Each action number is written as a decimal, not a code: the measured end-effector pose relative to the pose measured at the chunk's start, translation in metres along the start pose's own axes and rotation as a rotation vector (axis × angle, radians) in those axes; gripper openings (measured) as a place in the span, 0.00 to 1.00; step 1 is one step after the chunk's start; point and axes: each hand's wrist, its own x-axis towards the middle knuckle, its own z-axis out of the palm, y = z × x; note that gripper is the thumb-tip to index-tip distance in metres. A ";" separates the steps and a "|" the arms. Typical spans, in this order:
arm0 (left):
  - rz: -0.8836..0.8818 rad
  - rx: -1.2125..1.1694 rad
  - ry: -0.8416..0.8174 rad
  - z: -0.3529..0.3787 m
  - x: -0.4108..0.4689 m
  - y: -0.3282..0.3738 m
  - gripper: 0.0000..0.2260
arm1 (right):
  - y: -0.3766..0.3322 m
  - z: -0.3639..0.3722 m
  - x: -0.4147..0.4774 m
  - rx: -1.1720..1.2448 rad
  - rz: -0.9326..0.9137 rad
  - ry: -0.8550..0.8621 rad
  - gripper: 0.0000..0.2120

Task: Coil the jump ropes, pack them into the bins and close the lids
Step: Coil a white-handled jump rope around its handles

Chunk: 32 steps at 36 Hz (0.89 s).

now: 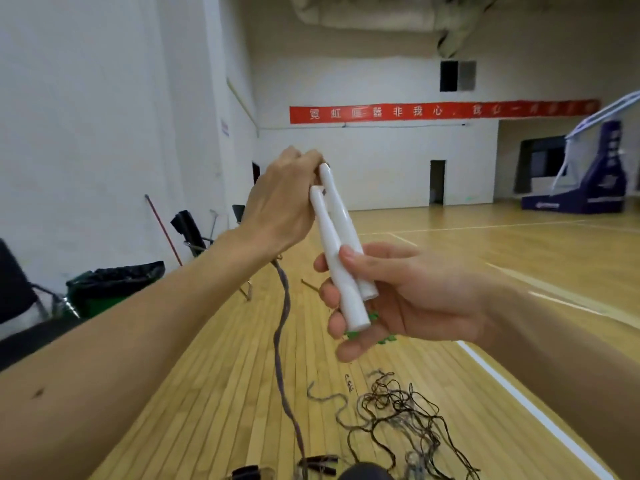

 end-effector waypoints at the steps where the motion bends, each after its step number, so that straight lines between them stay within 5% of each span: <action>1: -0.021 0.043 -0.004 -0.008 -0.002 0.004 0.06 | 0.003 0.009 -0.006 0.018 0.000 -0.033 0.15; 9: -0.039 0.050 -0.067 -0.053 -0.033 0.035 0.03 | 0.015 0.062 -0.043 0.075 -0.069 0.016 0.12; 15: 0.230 -0.117 -0.307 -0.085 -0.049 0.041 0.27 | -0.003 0.056 -0.056 -0.023 -0.037 0.069 0.15; 18: 0.296 -0.035 -0.314 -0.095 -0.051 0.039 0.22 | -0.011 0.055 -0.060 -0.113 0.000 0.038 0.14; 22: 0.455 0.047 -0.086 -0.099 -0.052 0.044 0.10 | -0.014 0.058 -0.064 -0.188 0.035 -0.058 0.16; 25: 0.493 -0.014 -0.058 -0.103 -0.050 0.055 0.10 | -0.018 0.057 -0.070 -0.236 0.053 -0.085 0.16; 32: 0.429 -0.039 -0.177 -0.115 -0.041 0.067 0.13 | -0.037 0.052 -0.084 -0.662 0.087 0.147 0.12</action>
